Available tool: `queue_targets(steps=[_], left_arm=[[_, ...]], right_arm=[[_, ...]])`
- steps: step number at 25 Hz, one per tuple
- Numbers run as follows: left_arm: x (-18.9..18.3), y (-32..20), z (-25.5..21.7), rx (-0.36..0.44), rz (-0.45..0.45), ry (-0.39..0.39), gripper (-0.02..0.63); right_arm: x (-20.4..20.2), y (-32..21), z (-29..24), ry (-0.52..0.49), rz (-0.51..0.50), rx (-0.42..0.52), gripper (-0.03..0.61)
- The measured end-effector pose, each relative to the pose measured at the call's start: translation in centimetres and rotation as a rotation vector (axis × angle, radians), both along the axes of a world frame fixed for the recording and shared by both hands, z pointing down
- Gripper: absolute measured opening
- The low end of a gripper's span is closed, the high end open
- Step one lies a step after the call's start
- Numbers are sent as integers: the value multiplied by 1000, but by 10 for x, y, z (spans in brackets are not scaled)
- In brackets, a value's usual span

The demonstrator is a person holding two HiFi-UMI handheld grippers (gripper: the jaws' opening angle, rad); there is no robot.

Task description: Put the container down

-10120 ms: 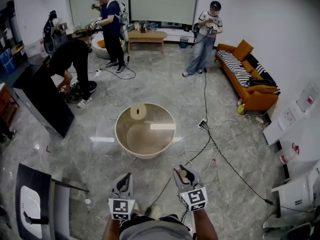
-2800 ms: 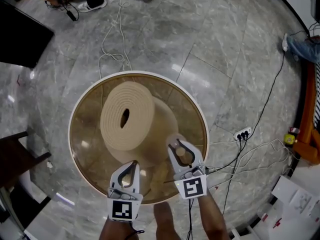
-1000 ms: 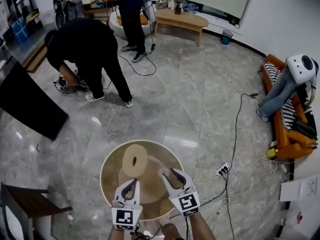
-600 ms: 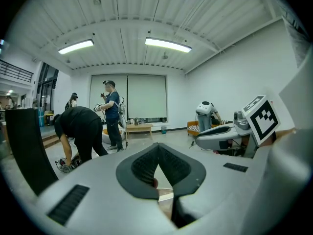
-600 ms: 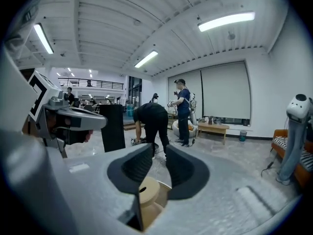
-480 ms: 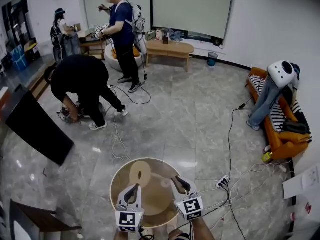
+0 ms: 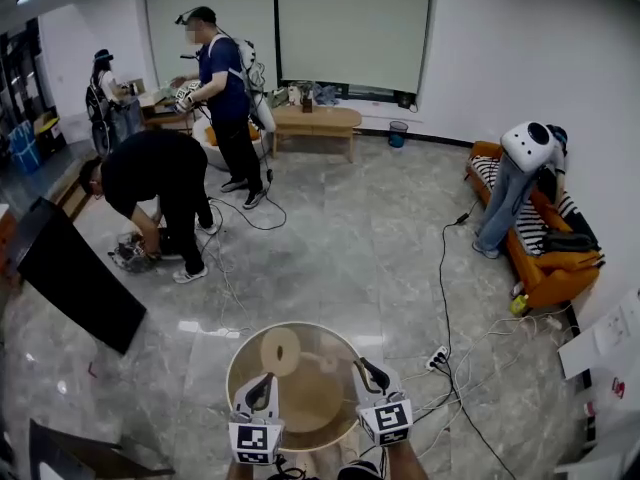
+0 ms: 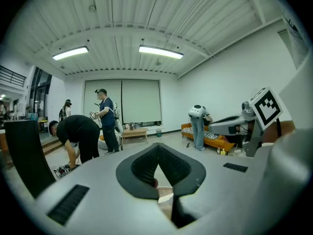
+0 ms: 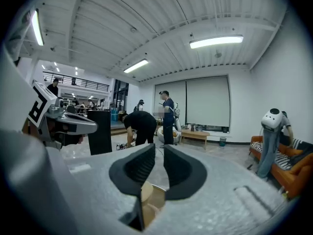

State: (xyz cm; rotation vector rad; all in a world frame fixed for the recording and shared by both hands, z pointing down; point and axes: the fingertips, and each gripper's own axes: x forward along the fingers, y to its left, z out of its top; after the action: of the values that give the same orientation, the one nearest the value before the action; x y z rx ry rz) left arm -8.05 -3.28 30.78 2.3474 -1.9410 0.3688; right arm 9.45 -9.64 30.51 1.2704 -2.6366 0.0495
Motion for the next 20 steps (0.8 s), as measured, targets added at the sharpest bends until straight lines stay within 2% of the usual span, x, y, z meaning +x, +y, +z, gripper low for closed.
queue_targets(steps=[7, 11, 20], left_arm=[[-10, 55, -10, 8, 44, -13, 18], [-16, 85, -6, 14, 59, -5, 18], [-14, 104, -11, 31, 96, 2, 18]], right_arm=[[3, 66, -18, 10, 73, 38, 5], [0, 98, -14, 3, 91, 54, 2], [-12, 131, -10, 2, 75, 51, 0]])
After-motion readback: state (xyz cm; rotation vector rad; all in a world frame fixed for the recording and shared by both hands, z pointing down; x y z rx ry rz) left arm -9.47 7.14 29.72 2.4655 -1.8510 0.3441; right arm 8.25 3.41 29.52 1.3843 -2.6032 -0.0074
